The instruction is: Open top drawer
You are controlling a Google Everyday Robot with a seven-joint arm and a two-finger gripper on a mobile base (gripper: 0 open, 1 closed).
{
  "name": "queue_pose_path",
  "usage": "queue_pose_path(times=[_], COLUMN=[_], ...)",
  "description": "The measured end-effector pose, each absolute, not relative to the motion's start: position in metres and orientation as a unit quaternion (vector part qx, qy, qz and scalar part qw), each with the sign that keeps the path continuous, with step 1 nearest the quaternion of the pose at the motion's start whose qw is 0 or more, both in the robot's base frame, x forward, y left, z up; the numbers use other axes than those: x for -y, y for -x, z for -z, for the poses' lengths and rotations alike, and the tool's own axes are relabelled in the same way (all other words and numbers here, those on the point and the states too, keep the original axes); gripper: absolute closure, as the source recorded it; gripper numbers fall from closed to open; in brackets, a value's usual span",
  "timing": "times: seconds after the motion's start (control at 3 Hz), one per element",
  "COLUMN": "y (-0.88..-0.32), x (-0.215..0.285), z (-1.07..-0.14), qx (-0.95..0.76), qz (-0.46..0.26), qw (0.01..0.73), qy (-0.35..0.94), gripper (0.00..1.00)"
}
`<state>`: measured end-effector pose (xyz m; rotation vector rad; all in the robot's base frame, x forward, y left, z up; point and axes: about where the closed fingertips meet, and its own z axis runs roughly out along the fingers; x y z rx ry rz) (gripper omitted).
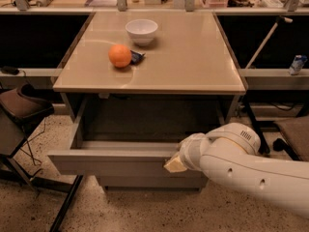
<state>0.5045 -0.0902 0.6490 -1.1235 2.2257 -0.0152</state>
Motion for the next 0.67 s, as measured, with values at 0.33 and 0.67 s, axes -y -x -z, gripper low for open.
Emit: queue_pose_path(times=[0.33, 0.67], y=[-0.5041, -0.4955], x=[0.0896, 0.0897], z=[-0.6510, -0.6491], qx=[-0.846, -0.845], qz=[0.006, 0.004], qw=[0.319, 0.320], qy=[0.427, 0.427], gripper=[1.00, 1.00])
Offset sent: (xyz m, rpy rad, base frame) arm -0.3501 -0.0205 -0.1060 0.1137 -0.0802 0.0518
